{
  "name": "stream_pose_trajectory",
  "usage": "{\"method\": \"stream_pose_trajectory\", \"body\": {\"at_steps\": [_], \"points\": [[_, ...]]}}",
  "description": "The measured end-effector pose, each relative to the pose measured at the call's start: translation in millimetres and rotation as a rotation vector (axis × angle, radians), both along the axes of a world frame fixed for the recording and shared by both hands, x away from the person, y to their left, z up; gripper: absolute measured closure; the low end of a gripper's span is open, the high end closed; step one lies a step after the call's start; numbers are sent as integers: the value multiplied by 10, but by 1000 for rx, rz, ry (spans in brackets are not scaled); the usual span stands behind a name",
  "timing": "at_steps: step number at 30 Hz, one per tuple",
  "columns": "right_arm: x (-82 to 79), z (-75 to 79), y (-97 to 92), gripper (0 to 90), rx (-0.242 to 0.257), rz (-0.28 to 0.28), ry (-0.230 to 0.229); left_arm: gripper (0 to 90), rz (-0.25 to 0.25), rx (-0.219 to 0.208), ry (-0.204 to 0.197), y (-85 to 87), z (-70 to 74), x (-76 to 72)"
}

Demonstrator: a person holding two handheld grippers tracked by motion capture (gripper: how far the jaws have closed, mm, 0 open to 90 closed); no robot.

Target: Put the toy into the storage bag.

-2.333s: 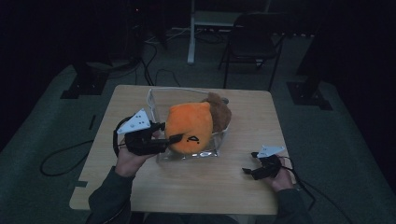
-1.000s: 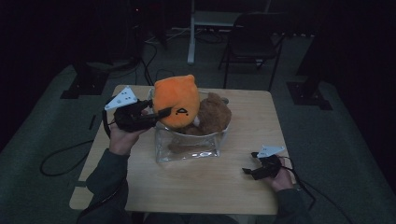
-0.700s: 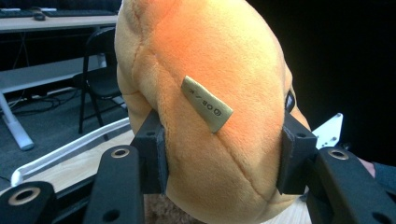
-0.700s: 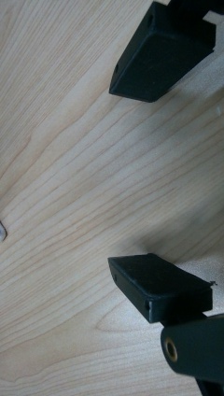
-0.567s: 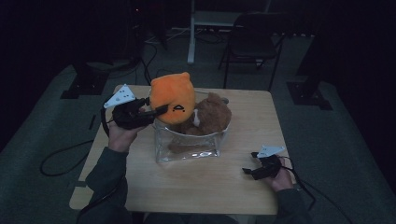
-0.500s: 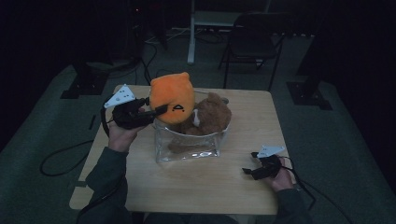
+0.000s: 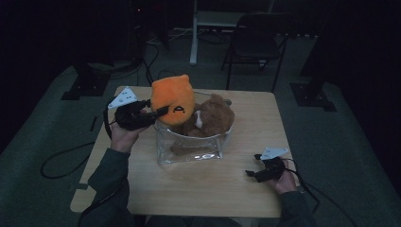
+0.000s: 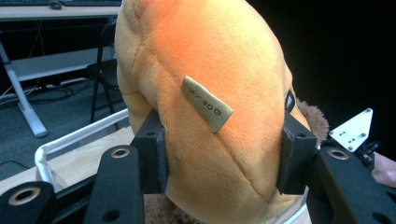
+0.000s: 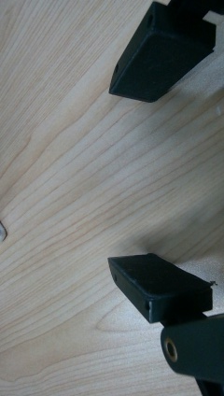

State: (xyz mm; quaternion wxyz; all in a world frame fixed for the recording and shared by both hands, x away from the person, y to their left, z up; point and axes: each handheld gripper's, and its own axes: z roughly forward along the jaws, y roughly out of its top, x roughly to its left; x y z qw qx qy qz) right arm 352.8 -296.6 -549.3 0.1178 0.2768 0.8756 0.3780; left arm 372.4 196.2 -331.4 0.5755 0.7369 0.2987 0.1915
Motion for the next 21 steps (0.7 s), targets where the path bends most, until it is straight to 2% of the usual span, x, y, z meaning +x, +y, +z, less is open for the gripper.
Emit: {"method": "stream_pose_trajectory", "body": {"at_steps": [21], "points": [[0, 0, 0, 146, 1, 0, 0, 481, 14, -5, 7, 27, -45, 59]]}}
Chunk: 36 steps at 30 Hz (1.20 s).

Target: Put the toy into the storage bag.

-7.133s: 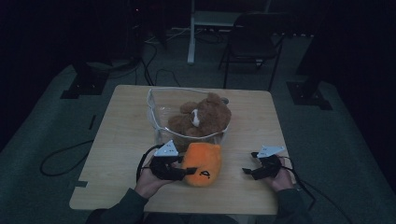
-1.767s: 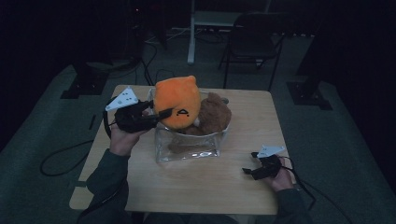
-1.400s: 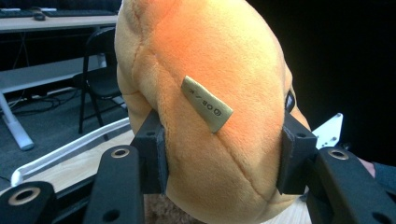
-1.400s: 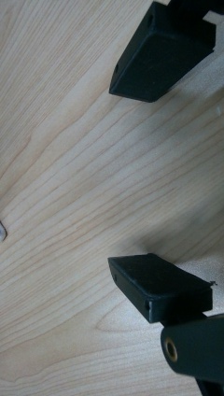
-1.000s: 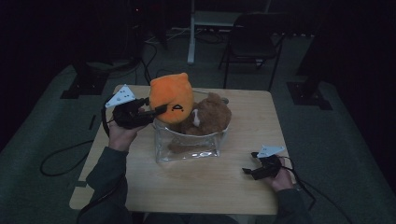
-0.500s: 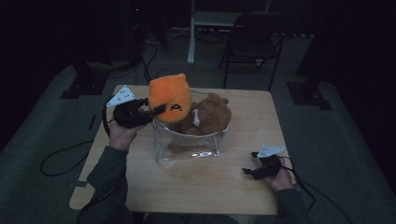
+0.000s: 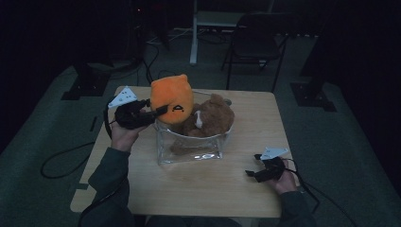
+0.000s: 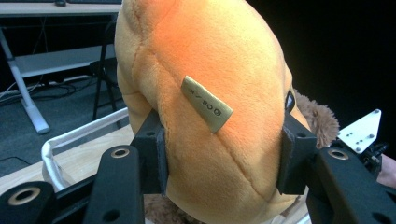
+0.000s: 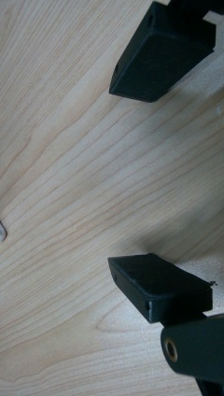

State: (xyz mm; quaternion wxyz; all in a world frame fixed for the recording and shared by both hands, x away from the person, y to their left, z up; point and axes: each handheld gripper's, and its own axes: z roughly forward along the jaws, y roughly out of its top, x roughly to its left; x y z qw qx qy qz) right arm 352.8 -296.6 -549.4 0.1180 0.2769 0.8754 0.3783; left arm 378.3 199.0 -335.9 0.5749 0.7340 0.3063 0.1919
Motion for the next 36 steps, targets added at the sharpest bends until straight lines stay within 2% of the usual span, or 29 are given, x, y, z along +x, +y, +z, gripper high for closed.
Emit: {"method": "stream_pose_trajectory", "body": {"at_steps": [36], "points": [[0, 0, 0, 146, 1, 0, 0, 480, 12, 35, 20, -44, -85, 96]]}}
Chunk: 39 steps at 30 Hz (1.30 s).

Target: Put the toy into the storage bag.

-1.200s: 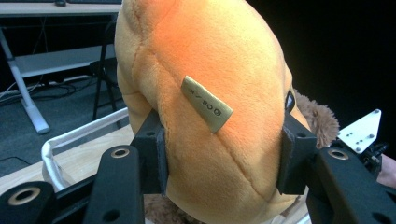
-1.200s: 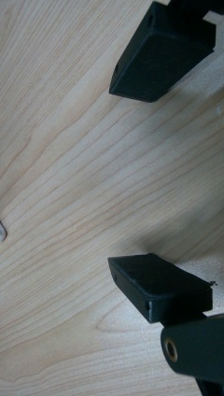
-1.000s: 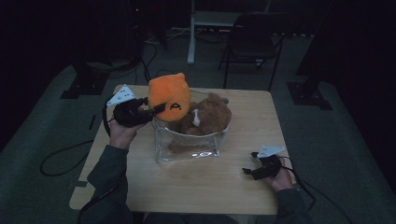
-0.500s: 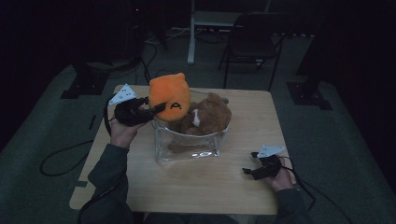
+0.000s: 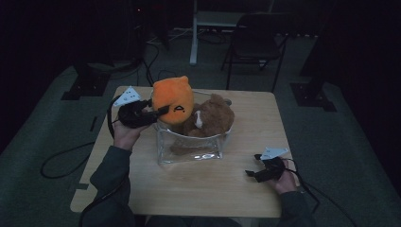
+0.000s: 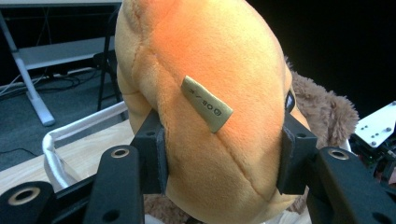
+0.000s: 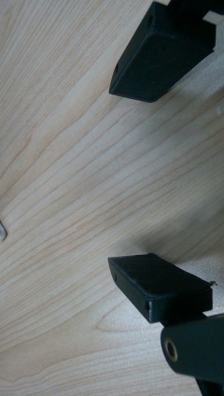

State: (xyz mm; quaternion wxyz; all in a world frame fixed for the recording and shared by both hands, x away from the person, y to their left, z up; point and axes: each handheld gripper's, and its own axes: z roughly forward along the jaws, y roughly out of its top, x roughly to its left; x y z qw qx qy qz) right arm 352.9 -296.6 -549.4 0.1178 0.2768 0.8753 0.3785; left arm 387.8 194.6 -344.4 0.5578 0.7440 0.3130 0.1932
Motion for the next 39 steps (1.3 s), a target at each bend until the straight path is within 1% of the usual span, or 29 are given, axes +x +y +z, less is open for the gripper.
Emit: {"method": "stream_pose_trajectory", "body": {"at_steps": [26, 39], "points": [[0, 0, 0, 146, 0, 0, -1, 478, 6, 39, 11, -51, -101, 2], [1, -1, 0, 146, 0, 1, -2, 477, 6, 77, 19, -111, -158, 8]]}}
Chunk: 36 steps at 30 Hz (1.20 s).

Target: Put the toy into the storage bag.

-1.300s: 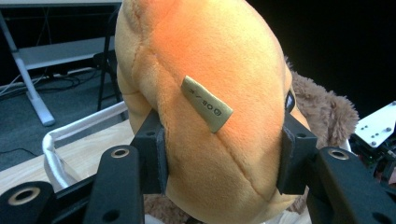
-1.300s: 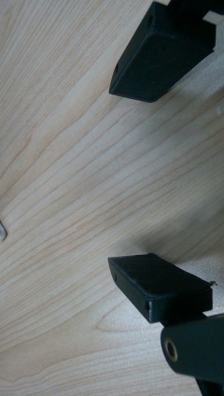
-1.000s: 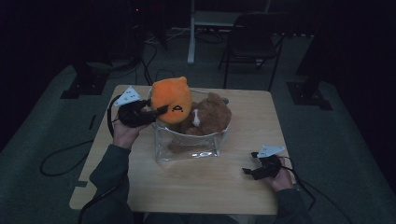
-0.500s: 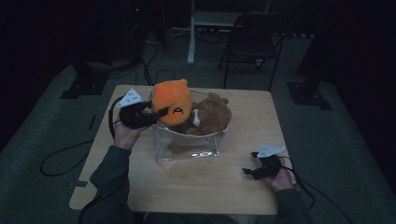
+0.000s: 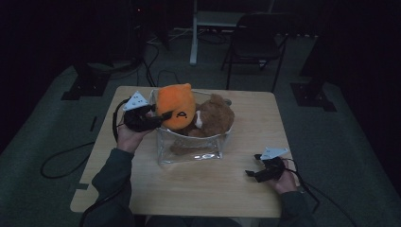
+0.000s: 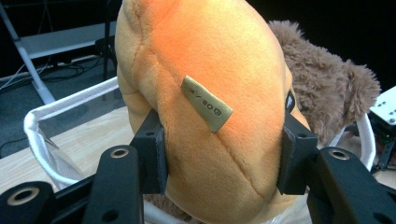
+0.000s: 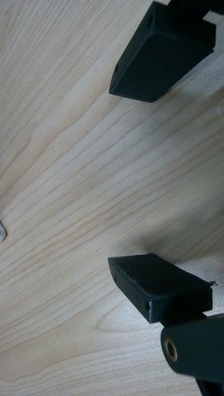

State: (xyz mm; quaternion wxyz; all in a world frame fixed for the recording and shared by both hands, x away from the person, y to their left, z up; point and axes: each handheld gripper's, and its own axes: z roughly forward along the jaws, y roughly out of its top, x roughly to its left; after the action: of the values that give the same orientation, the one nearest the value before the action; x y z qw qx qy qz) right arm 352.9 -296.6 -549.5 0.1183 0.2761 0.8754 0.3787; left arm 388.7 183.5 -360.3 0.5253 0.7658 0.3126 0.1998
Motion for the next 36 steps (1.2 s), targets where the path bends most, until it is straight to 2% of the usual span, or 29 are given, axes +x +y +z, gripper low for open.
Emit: {"method": "stream_pose_trajectory", "body": {"at_steps": [14, 36], "points": [[0, 0, 0, 146, 0, 0, 0, 475, 13, 53, -1, -40, -35, -18], [0, 0, 0, 146, 0, -1, 1, 469, 23, 106, 15, -56, -116, -21]]}}
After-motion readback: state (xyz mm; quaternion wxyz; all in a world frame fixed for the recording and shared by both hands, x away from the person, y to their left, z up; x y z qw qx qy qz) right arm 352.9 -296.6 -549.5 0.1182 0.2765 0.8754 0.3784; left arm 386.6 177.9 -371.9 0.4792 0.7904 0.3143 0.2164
